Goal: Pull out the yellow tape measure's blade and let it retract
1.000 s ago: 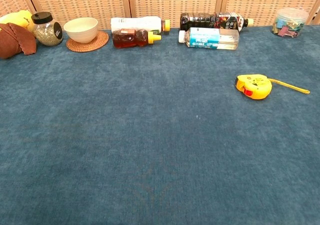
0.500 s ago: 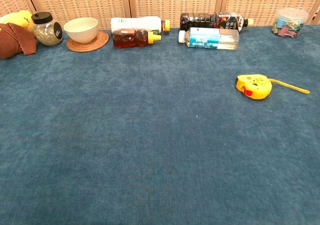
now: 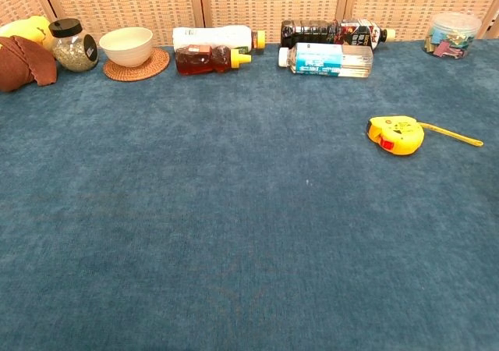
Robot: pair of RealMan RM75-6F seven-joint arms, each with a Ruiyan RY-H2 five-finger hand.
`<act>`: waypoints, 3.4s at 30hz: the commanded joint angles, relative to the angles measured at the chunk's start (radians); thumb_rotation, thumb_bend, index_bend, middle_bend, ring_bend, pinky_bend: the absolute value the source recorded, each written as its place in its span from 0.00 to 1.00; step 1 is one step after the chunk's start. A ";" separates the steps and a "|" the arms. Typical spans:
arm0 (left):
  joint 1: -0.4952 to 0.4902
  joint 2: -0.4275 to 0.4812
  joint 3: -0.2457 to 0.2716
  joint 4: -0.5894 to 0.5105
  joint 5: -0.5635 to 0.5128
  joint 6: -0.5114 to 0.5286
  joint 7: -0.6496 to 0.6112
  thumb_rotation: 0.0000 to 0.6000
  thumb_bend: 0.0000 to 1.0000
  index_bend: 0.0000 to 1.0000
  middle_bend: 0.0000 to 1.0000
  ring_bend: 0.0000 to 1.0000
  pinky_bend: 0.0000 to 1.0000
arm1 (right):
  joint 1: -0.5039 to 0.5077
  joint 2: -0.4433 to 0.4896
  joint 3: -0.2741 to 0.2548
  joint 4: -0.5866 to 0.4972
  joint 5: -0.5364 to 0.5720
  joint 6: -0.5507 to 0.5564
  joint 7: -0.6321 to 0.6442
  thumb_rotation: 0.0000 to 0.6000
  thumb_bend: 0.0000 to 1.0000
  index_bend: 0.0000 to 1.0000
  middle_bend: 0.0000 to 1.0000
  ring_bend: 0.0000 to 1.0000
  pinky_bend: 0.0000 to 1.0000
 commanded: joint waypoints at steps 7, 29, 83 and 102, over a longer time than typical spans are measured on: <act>-0.032 0.000 -0.018 -0.003 -0.017 -0.038 0.014 1.00 0.28 0.55 0.41 0.28 0.30 | 0.149 -0.075 0.054 0.096 0.075 -0.190 0.032 0.88 0.16 0.26 0.36 0.40 0.48; -0.084 -0.019 -0.048 0.003 -0.081 -0.097 0.056 1.00 0.28 0.55 0.41 0.28 0.30 | 0.399 -0.266 0.070 0.390 0.175 -0.493 0.039 0.53 0.18 0.23 0.28 0.30 0.41; -0.115 0.028 -0.065 -0.067 -0.147 -0.112 0.094 1.00 0.28 0.55 0.41 0.28 0.30 | 0.454 -0.518 -0.062 0.829 0.056 -0.439 0.086 0.55 0.18 0.41 0.45 0.43 0.50; -0.117 0.038 -0.059 -0.078 -0.142 -0.112 0.089 1.00 0.28 0.55 0.41 0.28 0.30 | 0.452 -0.562 -0.104 0.946 -0.005 -0.393 0.182 0.55 0.17 0.45 0.49 0.46 0.51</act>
